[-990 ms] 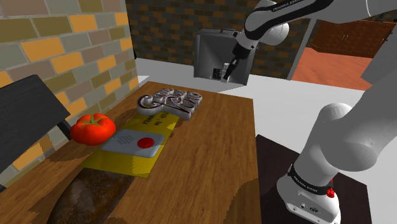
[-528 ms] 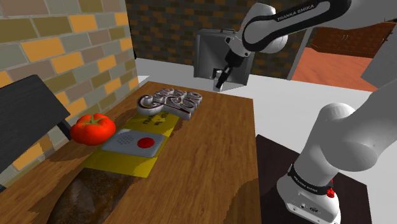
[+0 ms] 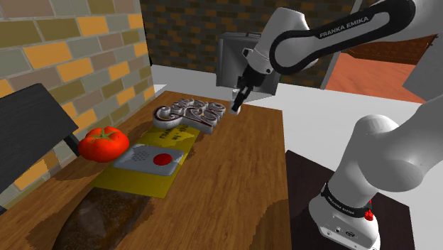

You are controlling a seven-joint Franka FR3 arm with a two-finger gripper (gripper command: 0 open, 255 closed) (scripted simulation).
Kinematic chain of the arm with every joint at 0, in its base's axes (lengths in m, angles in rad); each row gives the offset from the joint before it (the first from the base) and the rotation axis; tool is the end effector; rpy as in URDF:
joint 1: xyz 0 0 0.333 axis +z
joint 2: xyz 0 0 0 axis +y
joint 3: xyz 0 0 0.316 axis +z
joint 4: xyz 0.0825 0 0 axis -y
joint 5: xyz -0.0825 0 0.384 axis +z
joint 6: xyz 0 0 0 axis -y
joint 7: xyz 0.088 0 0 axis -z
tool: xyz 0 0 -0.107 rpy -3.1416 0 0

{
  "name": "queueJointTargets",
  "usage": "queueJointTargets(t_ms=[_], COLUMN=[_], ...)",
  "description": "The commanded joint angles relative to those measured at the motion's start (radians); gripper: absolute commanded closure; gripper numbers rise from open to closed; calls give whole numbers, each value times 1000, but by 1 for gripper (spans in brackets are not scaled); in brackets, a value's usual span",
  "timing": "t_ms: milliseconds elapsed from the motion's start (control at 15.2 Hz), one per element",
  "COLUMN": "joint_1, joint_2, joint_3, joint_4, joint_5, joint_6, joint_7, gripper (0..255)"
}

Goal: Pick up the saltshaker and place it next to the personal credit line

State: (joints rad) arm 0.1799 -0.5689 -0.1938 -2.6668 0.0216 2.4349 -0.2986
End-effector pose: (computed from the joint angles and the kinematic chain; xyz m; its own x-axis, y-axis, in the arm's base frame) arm 0.3922 -0.0054 0.4460 0.9038 0.2589 0.3408 0.2833 -0.9588 -0.0229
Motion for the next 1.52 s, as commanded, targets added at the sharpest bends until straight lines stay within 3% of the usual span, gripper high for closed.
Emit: queueJointTargets(t_ms=[0, 858, 1452], joint_1=[20, 126, 129], joint_2=[-1, 79, 244], joint_3=[55, 383, 623], joint_4=[-13, -6, 126], joint_5=[10, 51, -17], joint_6=[15, 101, 134], joint_7=[67, 454, 754], gripper=[255, 255, 255])
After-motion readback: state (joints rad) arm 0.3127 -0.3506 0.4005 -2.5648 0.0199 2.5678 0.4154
